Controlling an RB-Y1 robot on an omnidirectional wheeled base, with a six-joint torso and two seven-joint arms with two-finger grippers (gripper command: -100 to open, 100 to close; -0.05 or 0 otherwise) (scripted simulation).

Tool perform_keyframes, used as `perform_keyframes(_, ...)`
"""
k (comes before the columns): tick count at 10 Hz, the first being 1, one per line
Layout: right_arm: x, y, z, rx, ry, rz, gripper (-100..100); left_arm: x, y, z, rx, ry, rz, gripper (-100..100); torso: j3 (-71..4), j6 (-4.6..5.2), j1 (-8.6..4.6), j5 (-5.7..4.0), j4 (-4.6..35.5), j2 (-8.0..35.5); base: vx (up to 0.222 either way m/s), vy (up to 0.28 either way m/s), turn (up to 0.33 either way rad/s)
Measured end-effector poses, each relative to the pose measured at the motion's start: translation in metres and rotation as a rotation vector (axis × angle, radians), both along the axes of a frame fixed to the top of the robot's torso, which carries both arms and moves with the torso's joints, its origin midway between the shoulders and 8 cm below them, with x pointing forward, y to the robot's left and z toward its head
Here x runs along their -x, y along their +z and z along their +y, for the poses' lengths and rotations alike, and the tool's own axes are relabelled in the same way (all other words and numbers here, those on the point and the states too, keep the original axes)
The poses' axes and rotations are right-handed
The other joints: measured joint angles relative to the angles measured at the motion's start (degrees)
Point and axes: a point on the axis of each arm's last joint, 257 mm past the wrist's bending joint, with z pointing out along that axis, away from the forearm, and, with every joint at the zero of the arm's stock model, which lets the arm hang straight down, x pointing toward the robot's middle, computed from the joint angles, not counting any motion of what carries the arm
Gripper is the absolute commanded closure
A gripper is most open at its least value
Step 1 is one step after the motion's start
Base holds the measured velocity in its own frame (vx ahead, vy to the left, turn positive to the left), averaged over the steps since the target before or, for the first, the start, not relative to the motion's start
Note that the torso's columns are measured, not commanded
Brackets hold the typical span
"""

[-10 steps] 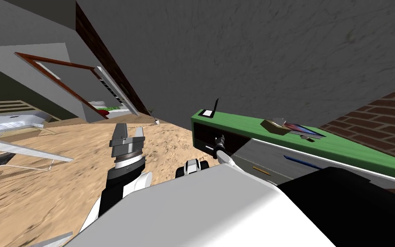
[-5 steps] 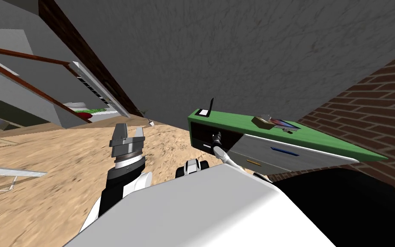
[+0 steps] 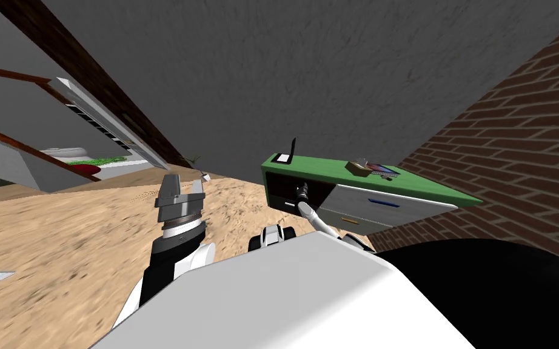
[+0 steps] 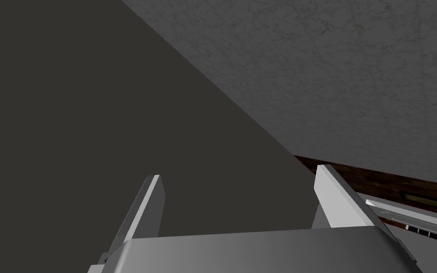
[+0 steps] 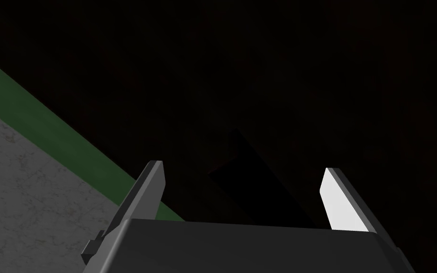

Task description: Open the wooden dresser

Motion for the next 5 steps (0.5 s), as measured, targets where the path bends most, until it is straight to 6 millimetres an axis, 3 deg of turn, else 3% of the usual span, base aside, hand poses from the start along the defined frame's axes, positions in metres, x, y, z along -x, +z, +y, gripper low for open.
perform_keyframes(2,-0.020,-0.001,0.019,-0.005,0.037,0.006,-100,0.000,0.000,0.000,0.000,0.000,0.000,0,-0.03,0.02,-0.06,-0.01,-0.02,-0.05,-0.024,0.007,-0.075)
perform_keyframes(4,-0.035,0.000,0.030,-0.009,0.065,0.018,-100,0.000,0.000,0.000,0.000,0.000,0.000,0,-0.06,0.08,-0.07,-0.01,-0.03,-0.07,-0.026,0.004,-0.219)
perform_keyframes(5,-0.044,0.001,0.040,-0.009,0.089,0.020,-100,0.000,0.000,0.000,0.000,0.000,0.000,0,-0.02,0.00,-0.02,-0.01,-0.01,-0.03,-0.013,0.007,0.044)
